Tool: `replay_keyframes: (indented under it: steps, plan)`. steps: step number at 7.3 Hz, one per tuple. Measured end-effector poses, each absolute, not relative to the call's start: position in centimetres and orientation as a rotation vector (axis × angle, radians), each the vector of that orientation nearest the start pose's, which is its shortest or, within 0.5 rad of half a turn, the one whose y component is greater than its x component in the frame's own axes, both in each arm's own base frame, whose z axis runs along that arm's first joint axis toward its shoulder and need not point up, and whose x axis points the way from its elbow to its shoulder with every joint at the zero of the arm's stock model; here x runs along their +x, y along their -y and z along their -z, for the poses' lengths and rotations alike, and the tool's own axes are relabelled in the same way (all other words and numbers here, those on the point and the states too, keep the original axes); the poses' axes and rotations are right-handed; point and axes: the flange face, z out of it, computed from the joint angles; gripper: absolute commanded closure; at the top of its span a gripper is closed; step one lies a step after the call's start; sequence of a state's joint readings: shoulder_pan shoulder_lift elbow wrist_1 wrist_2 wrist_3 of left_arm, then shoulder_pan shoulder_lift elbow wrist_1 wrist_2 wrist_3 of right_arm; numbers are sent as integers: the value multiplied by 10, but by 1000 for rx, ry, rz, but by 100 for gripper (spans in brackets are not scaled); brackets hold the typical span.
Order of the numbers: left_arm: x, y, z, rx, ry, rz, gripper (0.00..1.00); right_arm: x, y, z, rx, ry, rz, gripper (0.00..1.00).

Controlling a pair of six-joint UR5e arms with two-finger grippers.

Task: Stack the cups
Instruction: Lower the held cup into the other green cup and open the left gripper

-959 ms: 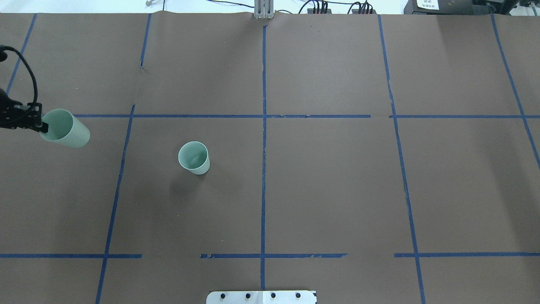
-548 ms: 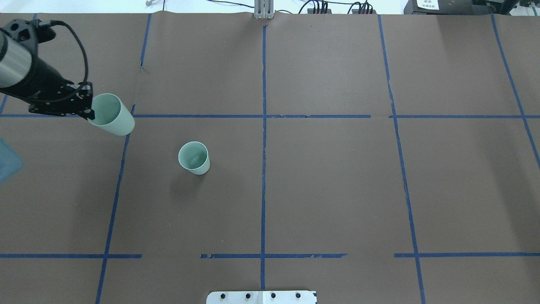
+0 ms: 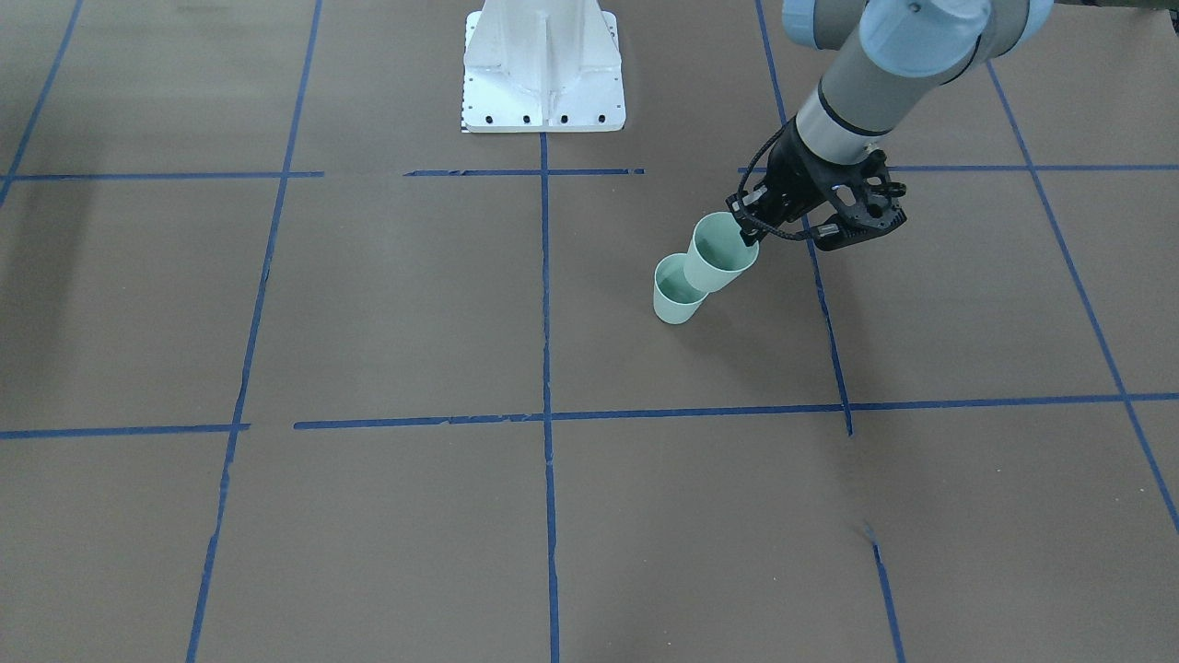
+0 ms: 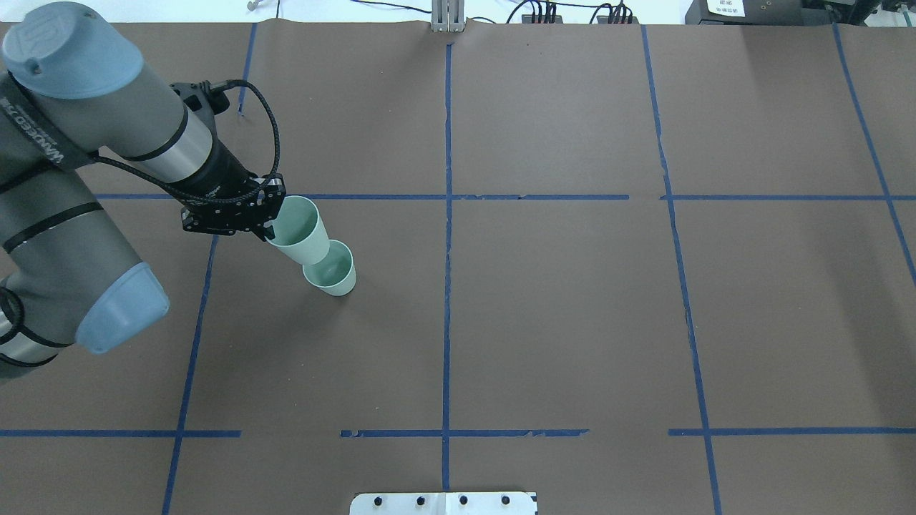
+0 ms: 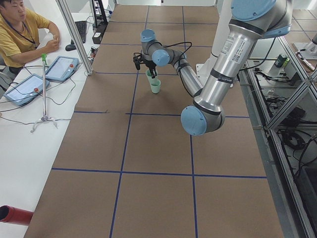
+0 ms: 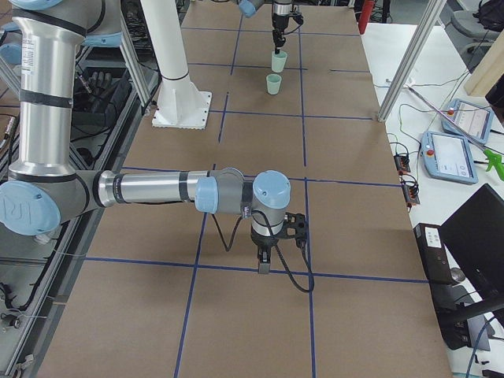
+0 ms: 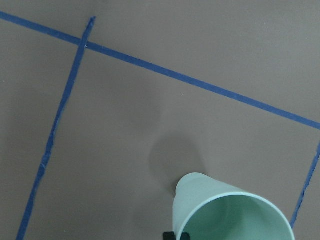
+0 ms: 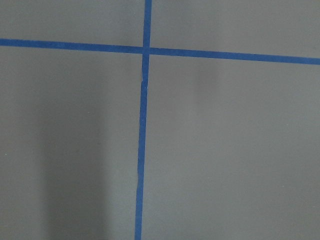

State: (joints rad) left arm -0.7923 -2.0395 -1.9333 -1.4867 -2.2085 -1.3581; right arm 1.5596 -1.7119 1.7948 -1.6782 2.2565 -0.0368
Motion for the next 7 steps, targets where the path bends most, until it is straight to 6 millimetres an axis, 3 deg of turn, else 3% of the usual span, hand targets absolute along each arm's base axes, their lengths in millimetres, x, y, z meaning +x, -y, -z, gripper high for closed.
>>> replay_keyframes:
  steps: [3, 7]
  plan:
    - [376, 466, -247, -194, -901, 306, 100, 66, 430, -630, -15, 686, 37, 0]
    - [386, 467, -242, -195, -902, 299, 100, 66, 430, -630, -15, 686, 37, 0]
